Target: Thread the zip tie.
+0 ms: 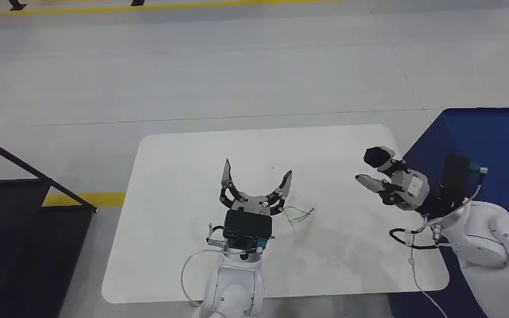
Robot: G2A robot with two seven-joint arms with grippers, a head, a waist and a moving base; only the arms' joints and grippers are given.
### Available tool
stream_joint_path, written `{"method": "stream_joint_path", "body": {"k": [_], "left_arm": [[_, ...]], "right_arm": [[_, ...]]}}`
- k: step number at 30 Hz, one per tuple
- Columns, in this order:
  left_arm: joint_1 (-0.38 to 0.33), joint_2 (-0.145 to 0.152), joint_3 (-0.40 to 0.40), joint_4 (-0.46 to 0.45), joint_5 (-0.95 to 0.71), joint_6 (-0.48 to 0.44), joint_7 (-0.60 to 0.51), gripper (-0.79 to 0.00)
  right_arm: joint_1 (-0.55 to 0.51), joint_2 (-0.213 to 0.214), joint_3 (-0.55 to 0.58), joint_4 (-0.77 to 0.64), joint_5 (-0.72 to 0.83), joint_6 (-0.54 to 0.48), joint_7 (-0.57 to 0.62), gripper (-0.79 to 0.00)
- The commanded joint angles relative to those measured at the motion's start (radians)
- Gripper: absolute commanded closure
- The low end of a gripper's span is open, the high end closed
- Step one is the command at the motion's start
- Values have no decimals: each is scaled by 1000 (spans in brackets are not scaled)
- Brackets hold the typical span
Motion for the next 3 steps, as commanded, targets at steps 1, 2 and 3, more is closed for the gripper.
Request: {"method": "stream_joint_path", "body": {"k": [1, 2, 3], "left_arm": [[0, 0, 0, 0, 0, 0, 0, -785], [0, 0, 0, 0, 0, 0, 0, -785], [0, 0, 0, 0, 0, 0, 0, -785]], "right_arm": [[0, 0, 0, 0, 0, 0, 0, -514], [0, 0, 0, 0, 0, 0, 0, -555], [0, 0, 0, 0, 0, 0, 0, -594]]}}
